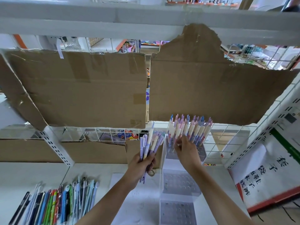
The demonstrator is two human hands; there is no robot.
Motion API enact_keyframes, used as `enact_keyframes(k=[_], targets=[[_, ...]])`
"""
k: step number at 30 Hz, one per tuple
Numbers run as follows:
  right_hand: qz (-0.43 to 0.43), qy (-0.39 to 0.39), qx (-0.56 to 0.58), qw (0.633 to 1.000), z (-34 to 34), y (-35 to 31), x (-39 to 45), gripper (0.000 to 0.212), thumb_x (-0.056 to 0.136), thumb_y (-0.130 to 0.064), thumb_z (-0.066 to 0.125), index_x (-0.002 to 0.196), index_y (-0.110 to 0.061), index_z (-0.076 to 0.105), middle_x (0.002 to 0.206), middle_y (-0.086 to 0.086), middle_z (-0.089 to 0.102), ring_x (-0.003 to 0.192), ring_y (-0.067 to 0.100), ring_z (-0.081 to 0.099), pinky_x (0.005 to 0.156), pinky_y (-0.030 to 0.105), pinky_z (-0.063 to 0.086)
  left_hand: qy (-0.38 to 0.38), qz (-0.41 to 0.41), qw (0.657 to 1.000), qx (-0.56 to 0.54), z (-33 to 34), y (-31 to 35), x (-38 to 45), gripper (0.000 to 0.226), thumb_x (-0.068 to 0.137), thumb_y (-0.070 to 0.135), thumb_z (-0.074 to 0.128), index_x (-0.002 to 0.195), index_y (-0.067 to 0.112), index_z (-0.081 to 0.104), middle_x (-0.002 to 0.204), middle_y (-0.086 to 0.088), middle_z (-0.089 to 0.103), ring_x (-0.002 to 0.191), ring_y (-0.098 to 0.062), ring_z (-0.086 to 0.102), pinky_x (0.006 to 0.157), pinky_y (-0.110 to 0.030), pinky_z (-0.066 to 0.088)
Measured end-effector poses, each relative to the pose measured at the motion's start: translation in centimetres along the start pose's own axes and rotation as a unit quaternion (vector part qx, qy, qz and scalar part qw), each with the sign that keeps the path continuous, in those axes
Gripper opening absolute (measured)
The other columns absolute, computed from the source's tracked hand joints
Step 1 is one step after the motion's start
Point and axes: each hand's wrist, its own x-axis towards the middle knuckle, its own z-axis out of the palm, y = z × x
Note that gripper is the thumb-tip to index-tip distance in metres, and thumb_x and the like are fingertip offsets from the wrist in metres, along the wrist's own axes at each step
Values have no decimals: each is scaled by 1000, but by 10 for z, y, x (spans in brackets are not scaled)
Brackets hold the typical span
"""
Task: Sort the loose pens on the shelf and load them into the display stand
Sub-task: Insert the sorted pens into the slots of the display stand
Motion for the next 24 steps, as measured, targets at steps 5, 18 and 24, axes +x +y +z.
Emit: enact_keyframes(k=[5, 18, 24], targets=[[6, -42, 162, 986, -6, -15, -20, 15, 90, -10, 56, 77, -15, 61, 61, -9, 54, 55, 6, 48, 58, 17, 38, -16, 15, 1000, -23, 5, 3, -1, 16, 91, 19, 55, 81, 6, 57, 59, -4, 50, 47, -14, 38, 48, -24, 33], [117, 28, 414, 902, -44, -26, -16, 29, 87, -15, 64, 62, -20, 50, 46, -9, 31, 44, 8, 25, 46, 23, 22, -88, -47, 995, 20, 8, 5, -4, 19, 94, 11, 52, 78, 6, 60, 52, 5, 50, 45, -7, 36, 45, -17, 30], [53, 107, 341, 932, -59, -17, -13, 33, 88, -19, 61, 61, -16, 43, 49, -6, 35, 51, 12, 31, 52, 27, 25, -62, -67, 996, 25, 3, 0, -2, 13, 94, 6, 51, 86, 0, 60, 59, -1, 56, 43, -5, 38, 41, -15, 29]])
